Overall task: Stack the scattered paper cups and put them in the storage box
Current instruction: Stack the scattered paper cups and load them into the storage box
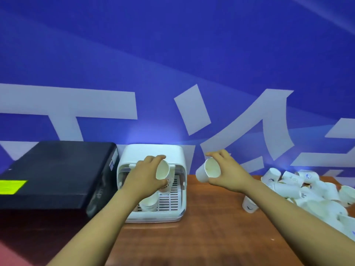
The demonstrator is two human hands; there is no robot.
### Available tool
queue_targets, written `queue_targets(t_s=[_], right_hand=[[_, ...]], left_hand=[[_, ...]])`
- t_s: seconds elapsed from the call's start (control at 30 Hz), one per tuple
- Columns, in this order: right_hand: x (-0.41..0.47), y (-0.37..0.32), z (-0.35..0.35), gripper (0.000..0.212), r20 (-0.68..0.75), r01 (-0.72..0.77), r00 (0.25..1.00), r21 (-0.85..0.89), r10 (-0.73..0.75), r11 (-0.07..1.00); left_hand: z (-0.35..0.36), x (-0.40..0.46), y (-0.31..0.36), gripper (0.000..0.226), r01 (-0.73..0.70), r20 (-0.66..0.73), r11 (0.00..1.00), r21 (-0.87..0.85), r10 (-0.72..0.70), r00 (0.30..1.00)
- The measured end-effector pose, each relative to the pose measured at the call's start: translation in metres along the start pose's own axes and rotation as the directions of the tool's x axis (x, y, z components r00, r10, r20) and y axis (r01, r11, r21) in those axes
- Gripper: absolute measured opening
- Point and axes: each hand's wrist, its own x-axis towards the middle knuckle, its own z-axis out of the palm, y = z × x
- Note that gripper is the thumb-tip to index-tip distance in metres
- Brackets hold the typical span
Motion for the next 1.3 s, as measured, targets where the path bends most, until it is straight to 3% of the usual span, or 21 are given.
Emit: queue_targets(t_s=[0.2,0.43,0.7,1.0,1.3], right_hand=[[0.011,-0.059,0.05,0.072,0.032,0.037,0.999,0.059,-0.039,0.998],[0.023,-0.082,0.097,0.069,0.114,0.056,0.992,0.026,-0.059,0.998],[0.046,-0.095,0.139,0.069,0.15,0.013,0.988,0.09,-0.026,0.996],[0.066,-0.099,0.174,0.07,0.21,-0.003,0.978,0.021,-0.001,1.0],[0.068,-0.089,0.201,0.078,0.388,-0.068,0.919,-0.032,0.075,0.997]], left_hand=[[-0.014,-0.021,-0.062,0.07,0.081,-0.012,0.992,-0.1,-0.083,0.997],[-0.002,-0.025,-0.104,0.07,0.153,-0.075,0.977,-0.15,-0.165,0.983],[0.02,-0.018,-0.124,0.068,0.181,-0.01,0.975,-0.132,-0.184,0.983],[0.048,-0.008,-0.145,0.065,0.225,0.084,0.972,-0.073,-0.219,0.972],[0.077,-0.001,-0.157,0.081,0.292,0.261,0.952,-0.096,-0.259,0.93]])
